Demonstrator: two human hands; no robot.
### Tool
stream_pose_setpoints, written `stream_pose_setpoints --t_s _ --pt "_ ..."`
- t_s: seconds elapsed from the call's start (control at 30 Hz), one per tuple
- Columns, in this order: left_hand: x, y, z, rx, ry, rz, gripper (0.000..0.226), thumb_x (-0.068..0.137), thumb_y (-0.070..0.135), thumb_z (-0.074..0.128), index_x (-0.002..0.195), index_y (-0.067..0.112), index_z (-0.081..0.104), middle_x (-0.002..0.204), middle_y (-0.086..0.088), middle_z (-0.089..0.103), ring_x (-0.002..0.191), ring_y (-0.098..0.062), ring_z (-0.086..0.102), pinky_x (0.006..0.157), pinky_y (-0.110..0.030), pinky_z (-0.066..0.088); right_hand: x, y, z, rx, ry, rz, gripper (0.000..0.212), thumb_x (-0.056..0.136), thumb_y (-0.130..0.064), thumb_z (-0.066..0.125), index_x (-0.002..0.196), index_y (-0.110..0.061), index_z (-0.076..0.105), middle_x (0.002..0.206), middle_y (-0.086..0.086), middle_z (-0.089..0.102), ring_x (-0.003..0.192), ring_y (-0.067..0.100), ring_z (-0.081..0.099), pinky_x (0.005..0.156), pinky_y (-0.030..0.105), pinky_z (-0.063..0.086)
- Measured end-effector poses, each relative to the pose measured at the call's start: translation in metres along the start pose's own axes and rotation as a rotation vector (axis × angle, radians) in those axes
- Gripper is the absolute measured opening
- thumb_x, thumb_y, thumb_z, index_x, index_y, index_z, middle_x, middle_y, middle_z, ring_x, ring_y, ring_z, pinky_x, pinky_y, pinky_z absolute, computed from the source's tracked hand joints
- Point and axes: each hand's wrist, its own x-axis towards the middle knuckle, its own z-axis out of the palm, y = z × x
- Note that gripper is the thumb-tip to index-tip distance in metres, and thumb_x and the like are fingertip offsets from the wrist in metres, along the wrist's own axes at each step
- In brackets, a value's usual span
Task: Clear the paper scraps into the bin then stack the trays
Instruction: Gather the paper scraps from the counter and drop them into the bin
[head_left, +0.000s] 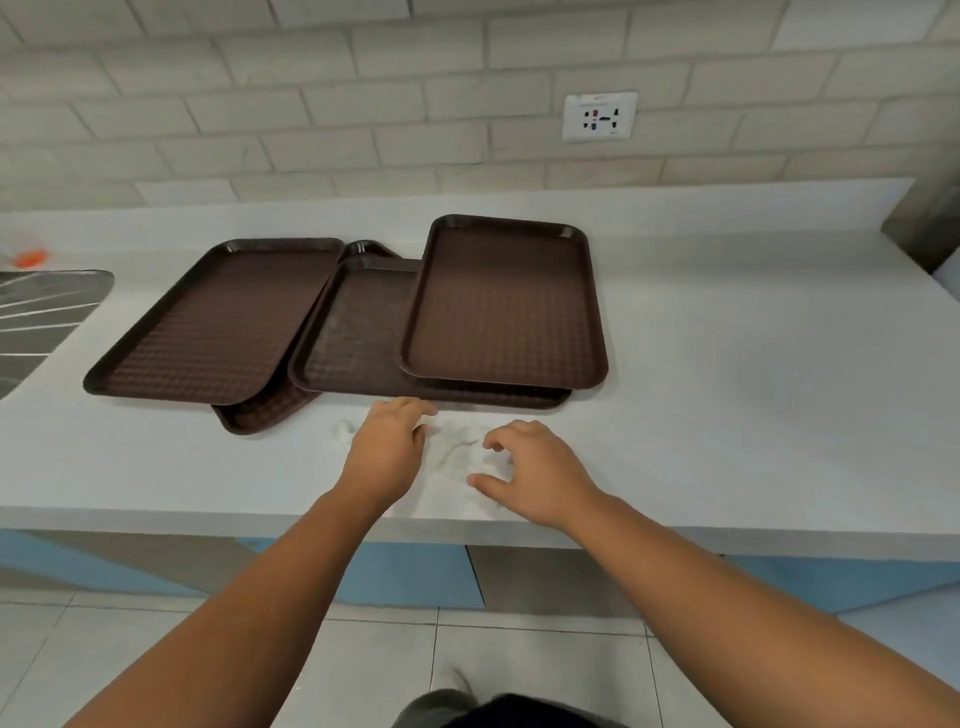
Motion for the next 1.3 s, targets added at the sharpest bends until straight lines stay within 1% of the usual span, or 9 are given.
stream_pose_setpoints --t_s 0.1,0.23,0.5,0.63,0.77,0.9,1.03,1.17,1.3 --pt "0.008 -0.023 -0.003 0.002 -0.035 0.07 0.027 0.098 0.014 0.056 0.121 0.019 0.068 0.127 0.002 0.064 0.117 -0.018 0.053 0.1 -0.027 0.042 0.019 -0.016 0.022 -0.105 -0.034 0.012 0.054 0.078 -0.064 0.062 0.119 -0.029 0.058 0.114 -0.008 0.059 0.107 0.015 0.05 0.09 0.036 0.047" --pt "0.015 -0.039 0.002 0.023 -0.071 0.176 0.03 0.096 0.015 0.058 0.125 0.016 0.067 0.13 0.0 0.062 0.118 -0.021 0.053 0.102 -0.029 0.042 0.033 -0.014 0.043 -0.137 -0.015 0.054 0.025 0.095 -0.025 0.054 0.118 -0.02 0.064 0.114 0.0 0.06 0.108 0.022 0.053 0.089 0.034 0.045" --pt "0.02 -0.049 0.02 0.15 -0.13 0.284 0.028 0.098 0.032 0.056 0.123 0.028 0.065 0.127 0.006 0.064 0.108 -0.019 0.054 0.093 -0.035 0.046 0.028 -0.004 0.035 -0.011 0.128 0.16 0.031 0.086 0.005 0.051 0.108 -0.015 0.061 0.107 -0.002 0.052 0.087 0.015 0.052 0.076 0.021 0.042" --pt "0.021 -0.041 0.023 0.095 -0.117 0.272 0.022 0.098 0.035 0.055 0.114 0.027 0.068 0.113 0.008 0.068 0.101 -0.015 0.054 0.092 -0.031 0.045 0.021 0.001 0.026 0.175 0.259 0.29 0.027 0.091 0.003 0.046 0.1 -0.02 0.056 0.091 0.0 0.061 0.081 0.016 0.057 0.074 0.029 0.05" --pt "0.021 -0.02 0.015 -0.247 -0.113 0.155 0.019 0.098 0.026 0.055 0.115 0.024 0.065 0.105 0.009 0.062 0.091 -0.007 0.055 0.083 -0.02 0.044 0.015 0.006 0.015 0.37 0.39 0.328 0.019 0.103 -0.02 0.04 0.096 -0.019 0.058 0.089 -0.002 0.062 0.083 0.009 0.058 0.074 0.025 0.048" --pt "0.025 0.002 0.008 -0.455 -0.186 0.14 0.023 0.102 0.016 0.042 0.105 0.022 0.064 0.103 0.004 0.059 0.09 -0.004 0.055 0.078 -0.009 0.038 0.003 0.014 0.005 0.338 0.353 0.394 0.023 0.097 -0.036 0.054 0.084 -0.018 0.048 0.074 -0.005 0.051 0.068 0.009 0.049 0.061 0.023 0.041" --pt "0.024 0.034 0.01 -0.688 -0.212 0.018 0.03 0.102 0.021 0.038 0.082 0.01 0.057 0.08 -0.007 0.058 0.078 -0.021 0.057 0.073 -0.039 0.049 -0.013 0.038 -0.003 0.43 0.37 0.455 0.02 0.1 -0.031 0.048 0.082 -0.024 0.047 0.09 -0.002 0.065 0.081 0.013 0.063 0.072 0.024 0.051" --pt "0.024 0.066 0.027 -0.63 -0.148 -0.077 0.046 0.099 0.042 0.048 0.073 0.004 0.048 0.071 -0.009 0.055 0.071 -0.027 0.06 0.066 -0.038 0.047 -0.038 0.054 -0.021 0.644 0.42 0.489 0.022 0.102 -0.018 0.044 0.081 -0.013 0.04 0.091 -0.001 0.073 0.075 0.013 0.071 0.076 0.031 0.057" --pt "0.023 0.082 0.05 -0.413 -0.012 -0.047 0.021 0.092 0.021 0.059 0.075 0.01 0.052 0.079 -0.005 0.055 0.071 -0.02 0.052 0.059 -0.028 0.039 -0.068 0.068 -0.04 0.579 0.44 0.533 0.02 0.101 -0.033 0.048 0.086 -0.022 0.042 0.072 -0.003 0.057 0.062 0.016 0.057 0.06 0.027 0.047"
